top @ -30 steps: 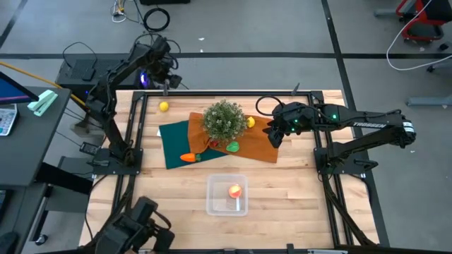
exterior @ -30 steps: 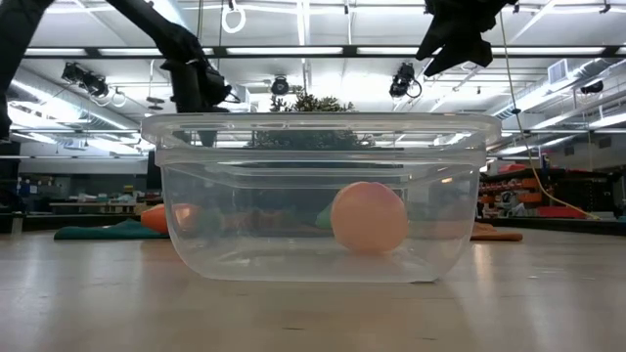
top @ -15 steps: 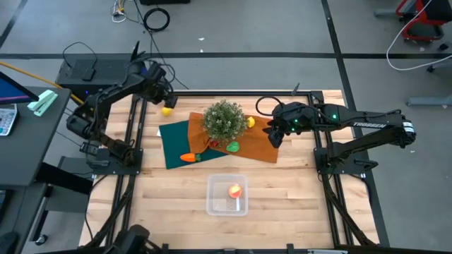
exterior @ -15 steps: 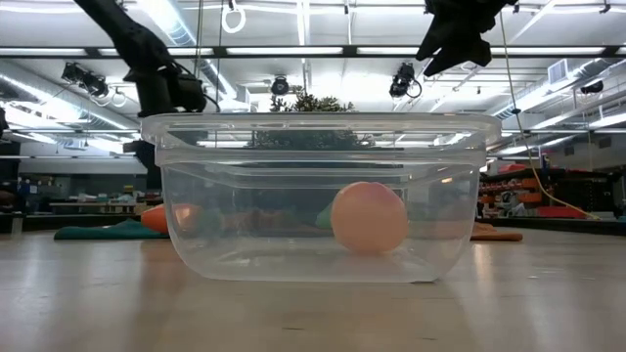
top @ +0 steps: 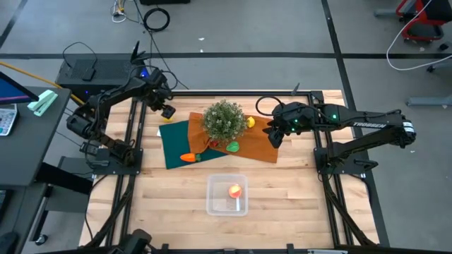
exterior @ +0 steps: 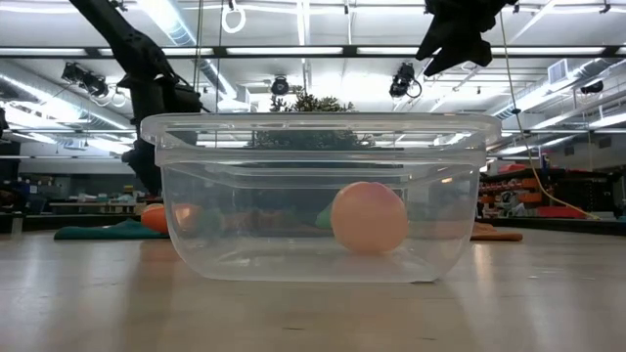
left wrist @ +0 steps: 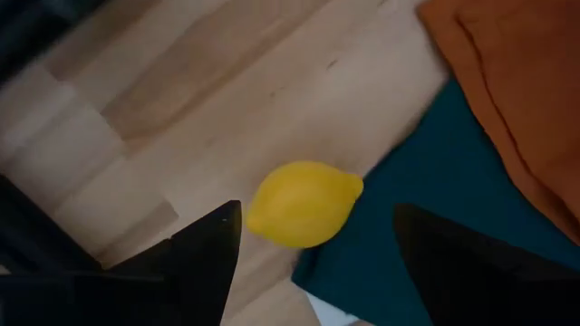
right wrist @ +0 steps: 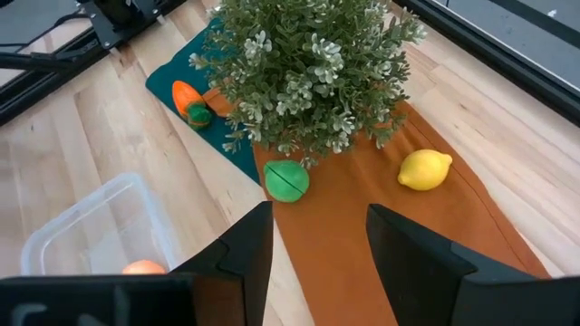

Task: Pick and placing Produce into tupperware
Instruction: Put the left lemon into the transparent bin

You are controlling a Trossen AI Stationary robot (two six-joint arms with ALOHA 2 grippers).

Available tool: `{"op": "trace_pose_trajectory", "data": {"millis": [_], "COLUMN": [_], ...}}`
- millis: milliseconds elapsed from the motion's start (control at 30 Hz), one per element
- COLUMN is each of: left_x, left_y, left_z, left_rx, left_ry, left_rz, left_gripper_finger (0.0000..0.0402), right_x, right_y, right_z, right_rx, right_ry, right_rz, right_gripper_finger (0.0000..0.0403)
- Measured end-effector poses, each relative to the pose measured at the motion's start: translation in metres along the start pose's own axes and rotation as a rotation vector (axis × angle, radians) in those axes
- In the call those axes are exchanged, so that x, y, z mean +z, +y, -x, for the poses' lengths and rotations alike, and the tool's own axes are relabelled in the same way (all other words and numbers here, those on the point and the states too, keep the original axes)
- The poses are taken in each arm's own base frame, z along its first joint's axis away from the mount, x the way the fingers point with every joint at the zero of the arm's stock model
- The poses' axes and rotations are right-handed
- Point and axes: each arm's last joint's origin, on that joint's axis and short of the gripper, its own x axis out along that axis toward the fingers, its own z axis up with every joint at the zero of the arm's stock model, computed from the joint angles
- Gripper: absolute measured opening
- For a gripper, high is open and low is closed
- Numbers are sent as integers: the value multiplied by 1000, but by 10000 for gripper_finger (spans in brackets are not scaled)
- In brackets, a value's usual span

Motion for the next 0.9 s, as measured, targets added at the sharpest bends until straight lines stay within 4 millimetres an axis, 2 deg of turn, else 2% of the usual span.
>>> {"op": "trace_pose_trajectory", "data": {"millis": [167,267,367,600,833,900], "left_x": [-2,-2,-4,-12,-13,-9], "left_y": [-3,-9,-13,-15,-14,-16], "left_z": [0,-1,-1,-1,0,-1], "left_rx": [-5,-9,-2,57,128,119], "left_ry": [29,33,56,144,139,103], "left_rz": [63,-26,-40,175,276,243], "left_gripper_finger": [291,291,291,291,291,291], "right_x": [0,0,0,0,0,0], "right_y": [0,0,0,0,0,0], "right_z": [0,0,0,0,0,0], "right_rx": [0,0,0,0,0,0], "right_ry": [0,0,0,0,0,0], "right_rz": [-9,-22,-23,-33,-30,-25], "right_gripper_finger": [146,146,146,146,146,146]}}
